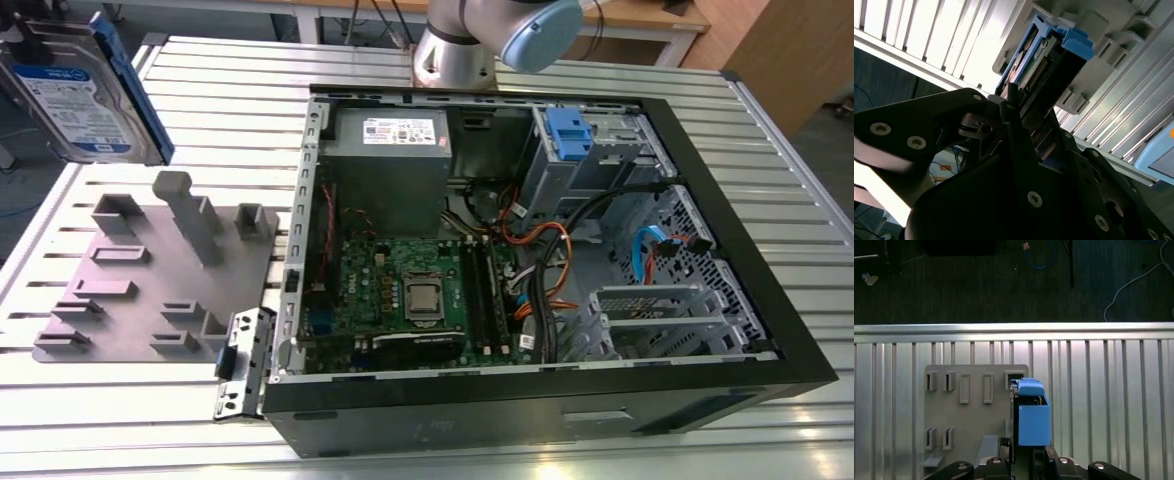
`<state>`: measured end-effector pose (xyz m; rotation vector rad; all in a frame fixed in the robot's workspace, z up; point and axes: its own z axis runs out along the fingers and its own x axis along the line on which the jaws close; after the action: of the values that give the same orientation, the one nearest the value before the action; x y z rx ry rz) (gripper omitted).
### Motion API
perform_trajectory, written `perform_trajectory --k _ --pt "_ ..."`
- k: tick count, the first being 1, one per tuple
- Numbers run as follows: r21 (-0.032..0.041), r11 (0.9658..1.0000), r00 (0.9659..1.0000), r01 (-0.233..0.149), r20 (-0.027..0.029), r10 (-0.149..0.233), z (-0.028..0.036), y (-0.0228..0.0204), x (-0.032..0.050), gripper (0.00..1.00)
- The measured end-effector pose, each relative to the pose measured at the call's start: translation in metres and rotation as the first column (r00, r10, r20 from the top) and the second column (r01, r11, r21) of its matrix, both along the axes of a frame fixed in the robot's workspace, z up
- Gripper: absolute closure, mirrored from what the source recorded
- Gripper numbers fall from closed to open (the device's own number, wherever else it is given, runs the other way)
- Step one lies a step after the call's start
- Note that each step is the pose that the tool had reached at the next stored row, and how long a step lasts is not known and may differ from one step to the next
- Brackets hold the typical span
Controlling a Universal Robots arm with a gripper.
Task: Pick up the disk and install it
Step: 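Pick up the disk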
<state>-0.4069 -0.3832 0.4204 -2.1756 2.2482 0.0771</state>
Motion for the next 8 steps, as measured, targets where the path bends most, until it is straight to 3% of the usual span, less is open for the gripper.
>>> perform_trajectory --k 8 --pt "0.0000 1.0000 1.0000 0.000 0.0001 0.000 0.0211 0.0000 0.0000 0.65"
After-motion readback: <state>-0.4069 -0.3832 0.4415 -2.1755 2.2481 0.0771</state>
